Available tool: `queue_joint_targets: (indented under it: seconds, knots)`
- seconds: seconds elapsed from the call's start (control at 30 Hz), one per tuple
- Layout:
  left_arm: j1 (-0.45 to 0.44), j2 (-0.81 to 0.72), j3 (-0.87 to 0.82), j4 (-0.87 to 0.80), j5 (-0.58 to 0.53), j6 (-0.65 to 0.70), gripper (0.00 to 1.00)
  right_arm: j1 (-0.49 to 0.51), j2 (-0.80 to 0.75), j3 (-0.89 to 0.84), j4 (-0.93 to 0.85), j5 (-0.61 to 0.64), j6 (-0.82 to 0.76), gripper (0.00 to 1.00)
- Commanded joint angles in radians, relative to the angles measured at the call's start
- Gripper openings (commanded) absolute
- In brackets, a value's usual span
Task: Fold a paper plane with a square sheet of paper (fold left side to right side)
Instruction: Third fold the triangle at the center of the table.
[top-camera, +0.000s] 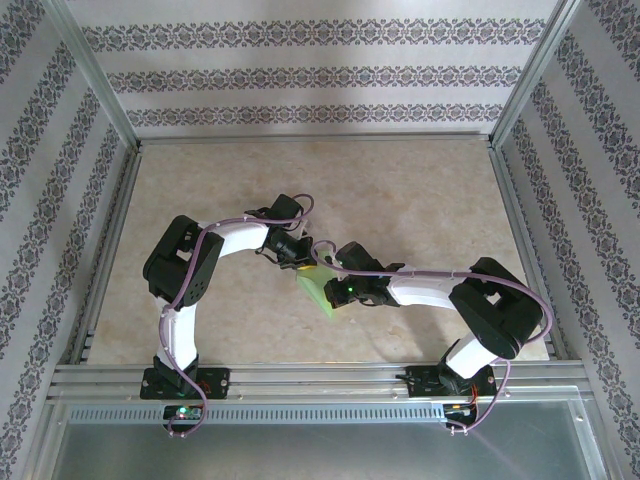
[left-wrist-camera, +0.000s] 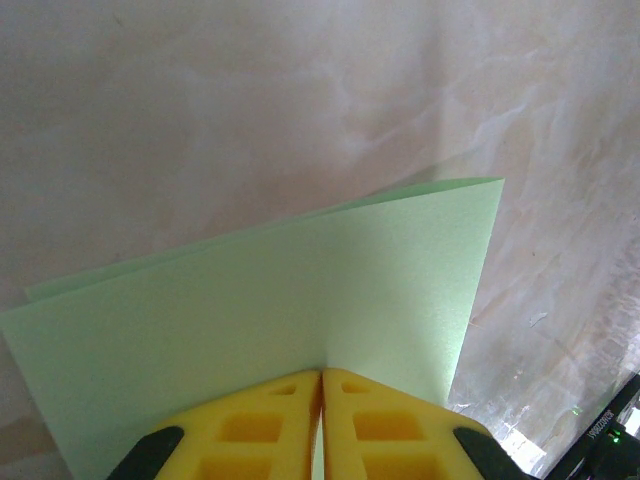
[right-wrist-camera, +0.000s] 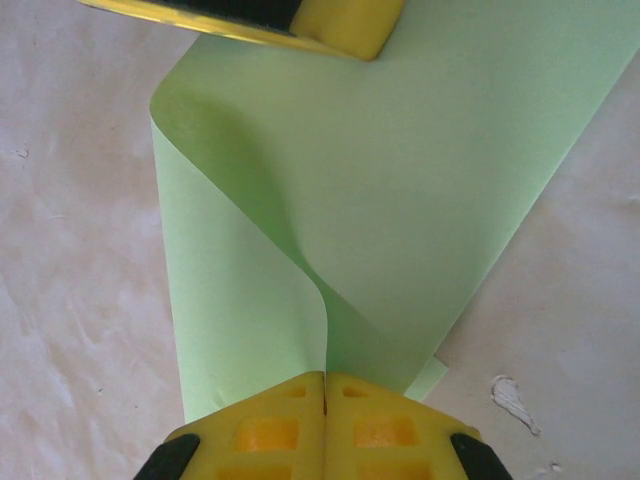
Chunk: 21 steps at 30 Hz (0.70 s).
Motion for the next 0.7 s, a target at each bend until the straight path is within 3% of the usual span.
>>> queue_joint_targets:
  seconds: [0.0, 0.67]
  knots:
    - [-0.013, 0.031, -0.013, -0.092, -0.088, 0.022, 0.12, 0.009, 0.002, 0.017, -0.015, 0.014, 0.007, 0.00]
    - [-0.013, 0.030, -0.010, -0.097, -0.089, 0.025, 0.12, 0.008, 0.025, 0.030, -0.019, 0.005, -0.001, 0.00]
